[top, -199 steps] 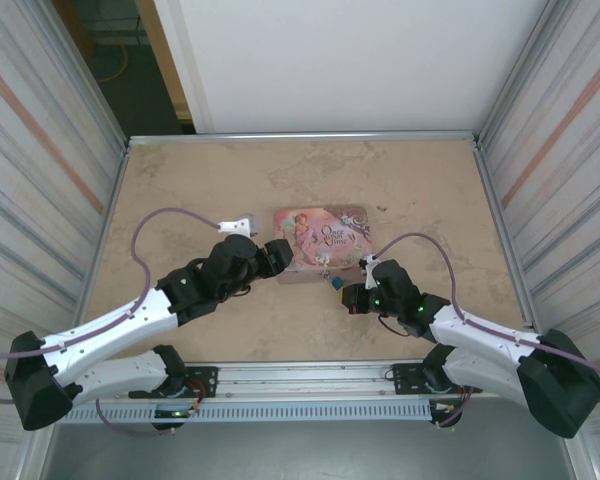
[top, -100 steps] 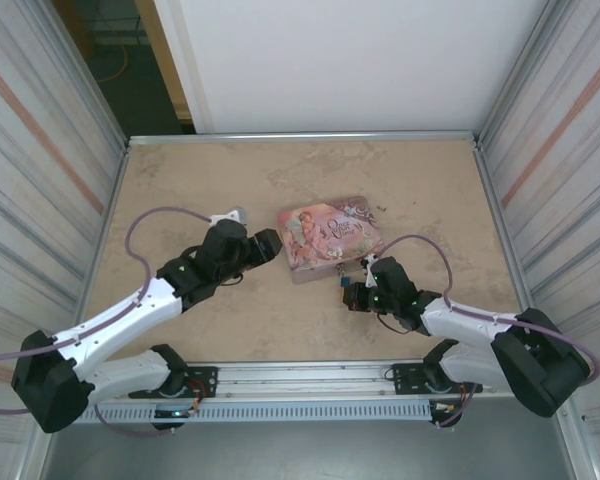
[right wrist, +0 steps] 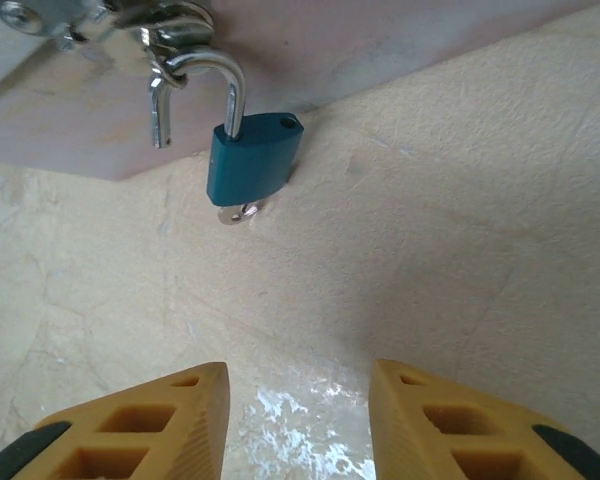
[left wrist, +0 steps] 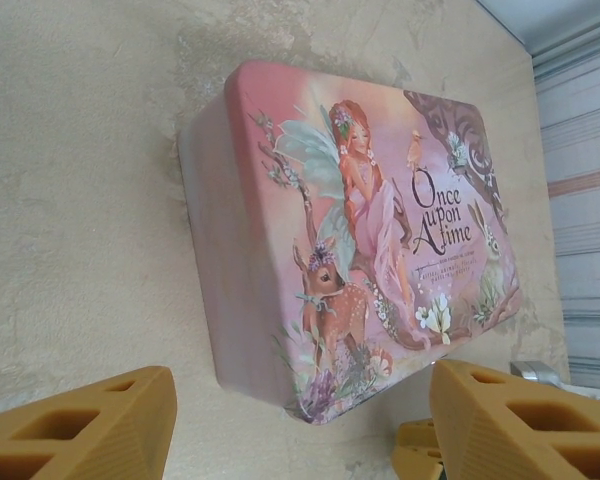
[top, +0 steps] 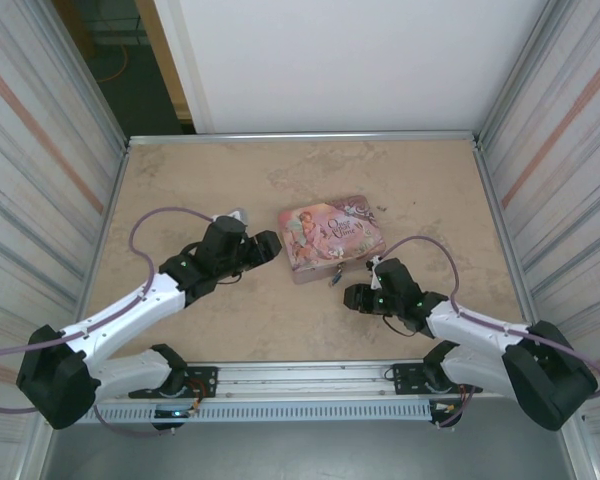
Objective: Unlock the padlock with the key
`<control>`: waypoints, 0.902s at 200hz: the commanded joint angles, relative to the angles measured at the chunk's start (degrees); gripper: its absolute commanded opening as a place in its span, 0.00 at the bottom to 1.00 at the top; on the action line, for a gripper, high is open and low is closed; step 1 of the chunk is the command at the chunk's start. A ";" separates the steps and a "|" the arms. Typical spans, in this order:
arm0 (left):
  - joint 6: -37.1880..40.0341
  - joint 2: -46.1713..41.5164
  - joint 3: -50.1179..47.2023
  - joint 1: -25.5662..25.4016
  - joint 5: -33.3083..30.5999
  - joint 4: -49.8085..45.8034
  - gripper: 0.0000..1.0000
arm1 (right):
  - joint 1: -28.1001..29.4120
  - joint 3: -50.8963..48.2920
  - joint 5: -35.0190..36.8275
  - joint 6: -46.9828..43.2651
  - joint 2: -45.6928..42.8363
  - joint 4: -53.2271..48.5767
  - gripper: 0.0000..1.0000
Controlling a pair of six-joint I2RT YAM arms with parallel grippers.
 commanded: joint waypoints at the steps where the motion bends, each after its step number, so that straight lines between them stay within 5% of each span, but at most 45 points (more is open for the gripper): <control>1: 1.88 -0.66 -0.18 1.25 1.23 0.67 0.68 | -0.62 1.85 2.32 -2.47 -4.20 -6.07 0.47; 79: 3.36 0.91 -0.71 3.67 6.27 3.23 0.69 | -4.46 3.61 -2.22 -6.24 -9.73 -2.99 1.00; 180: 7.54 9.19 3.40 7.73 18.23 5.41 0.69 | -10.75 -1.43 -16.46 -8.20 -4.12 20.61 0.99</control>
